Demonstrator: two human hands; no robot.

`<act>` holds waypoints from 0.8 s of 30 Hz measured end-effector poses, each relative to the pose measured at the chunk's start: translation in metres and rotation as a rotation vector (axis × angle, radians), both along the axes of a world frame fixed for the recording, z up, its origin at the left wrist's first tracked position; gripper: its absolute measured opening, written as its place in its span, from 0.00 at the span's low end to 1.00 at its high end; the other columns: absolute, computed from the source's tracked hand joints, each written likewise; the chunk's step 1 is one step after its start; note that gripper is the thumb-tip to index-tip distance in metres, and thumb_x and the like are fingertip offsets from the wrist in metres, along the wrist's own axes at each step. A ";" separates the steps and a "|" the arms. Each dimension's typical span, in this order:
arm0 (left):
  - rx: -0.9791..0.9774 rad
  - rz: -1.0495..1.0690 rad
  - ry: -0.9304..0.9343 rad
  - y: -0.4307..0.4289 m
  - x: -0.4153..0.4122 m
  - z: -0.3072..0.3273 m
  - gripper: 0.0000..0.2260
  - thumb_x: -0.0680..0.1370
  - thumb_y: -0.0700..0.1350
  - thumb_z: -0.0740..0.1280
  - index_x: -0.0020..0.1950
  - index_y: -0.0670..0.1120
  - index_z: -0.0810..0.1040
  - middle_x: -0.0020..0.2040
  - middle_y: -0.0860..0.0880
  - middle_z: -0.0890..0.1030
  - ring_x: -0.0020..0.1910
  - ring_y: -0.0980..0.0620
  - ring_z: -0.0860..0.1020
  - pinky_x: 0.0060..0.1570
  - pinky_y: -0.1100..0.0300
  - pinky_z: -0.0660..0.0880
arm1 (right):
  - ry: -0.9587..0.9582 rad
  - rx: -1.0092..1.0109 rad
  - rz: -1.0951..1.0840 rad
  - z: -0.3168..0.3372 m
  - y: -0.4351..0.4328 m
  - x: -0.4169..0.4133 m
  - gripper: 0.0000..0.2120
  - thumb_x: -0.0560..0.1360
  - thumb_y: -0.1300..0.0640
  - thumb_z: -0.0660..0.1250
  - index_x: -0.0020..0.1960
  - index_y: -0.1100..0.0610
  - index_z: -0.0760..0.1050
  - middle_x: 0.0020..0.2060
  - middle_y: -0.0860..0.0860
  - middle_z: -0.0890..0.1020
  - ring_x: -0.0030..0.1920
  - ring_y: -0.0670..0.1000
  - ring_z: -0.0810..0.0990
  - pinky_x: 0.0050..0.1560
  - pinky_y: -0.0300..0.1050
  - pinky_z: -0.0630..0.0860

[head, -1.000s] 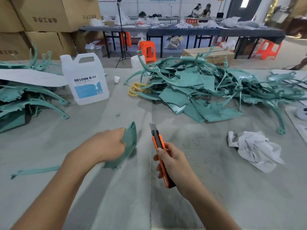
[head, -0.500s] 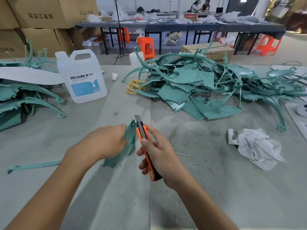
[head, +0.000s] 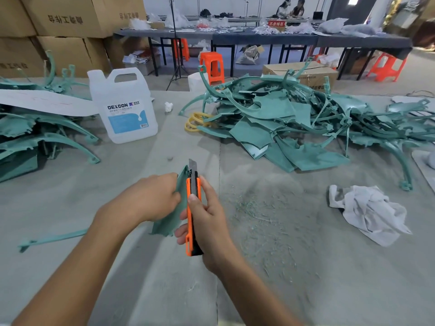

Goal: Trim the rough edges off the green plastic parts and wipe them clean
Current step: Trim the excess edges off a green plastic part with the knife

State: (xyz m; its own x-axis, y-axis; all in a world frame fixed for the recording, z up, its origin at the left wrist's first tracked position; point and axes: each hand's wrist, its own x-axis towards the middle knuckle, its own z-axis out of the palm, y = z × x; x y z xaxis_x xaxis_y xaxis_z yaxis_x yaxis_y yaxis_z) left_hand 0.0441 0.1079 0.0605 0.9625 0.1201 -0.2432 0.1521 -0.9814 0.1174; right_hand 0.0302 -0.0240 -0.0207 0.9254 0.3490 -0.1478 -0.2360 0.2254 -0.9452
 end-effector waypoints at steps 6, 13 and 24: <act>-0.045 0.009 -0.012 0.006 -0.003 -0.003 0.07 0.82 0.50 0.60 0.50 0.48 0.69 0.50 0.44 0.79 0.47 0.43 0.78 0.40 0.54 0.69 | 0.093 -0.163 0.018 -0.019 -0.007 -0.004 0.19 0.85 0.58 0.54 0.52 0.34 0.74 0.39 0.56 0.72 0.24 0.52 0.70 0.27 0.42 0.72; -0.030 -0.013 -0.007 0.000 -0.002 -0.002 0.06 0.81 0.49 0.59 0.53 0.48 0.71 0.52 0.45 0.80 0.49 0.43 0.79 0.49 0.52 0.76 | -0.159 -0.287 -0.028 0.008 -0.019 0.009 0.21 0.83 0.54 0.59 0.65 0.28 0.70 0.40 0.50 0.76 0.27 0.47 0.77 0.27 0.50 0.81; -0.137 0.043 0.013 0.008 -0.006 0.000 0.06 0.81 0.48 0.59 0.51 0.45 0.71 0.47 0.43 0.81 0.38 0.44 0.83 0.40 0.53 0.79 | 0.018 -0.591 0.106 -0.012 -0.018 0.016 0.08 0.82 0.56 0.56 0.54 0.55 0.73 0.35 0.59 0.78 0.24 0.53 0.79 0.31 0.56 0.83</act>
State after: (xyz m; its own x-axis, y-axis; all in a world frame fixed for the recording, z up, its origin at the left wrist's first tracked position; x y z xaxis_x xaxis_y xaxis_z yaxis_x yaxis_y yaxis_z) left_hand 0.0379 0.1156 0.0606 0.9538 0.1260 -0.2726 0.1960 -0.9489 0.2474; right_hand 0.0461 -0.0422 -0.0328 0.8854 0.2937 -0.3602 -0.2454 -0.3627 -0.8990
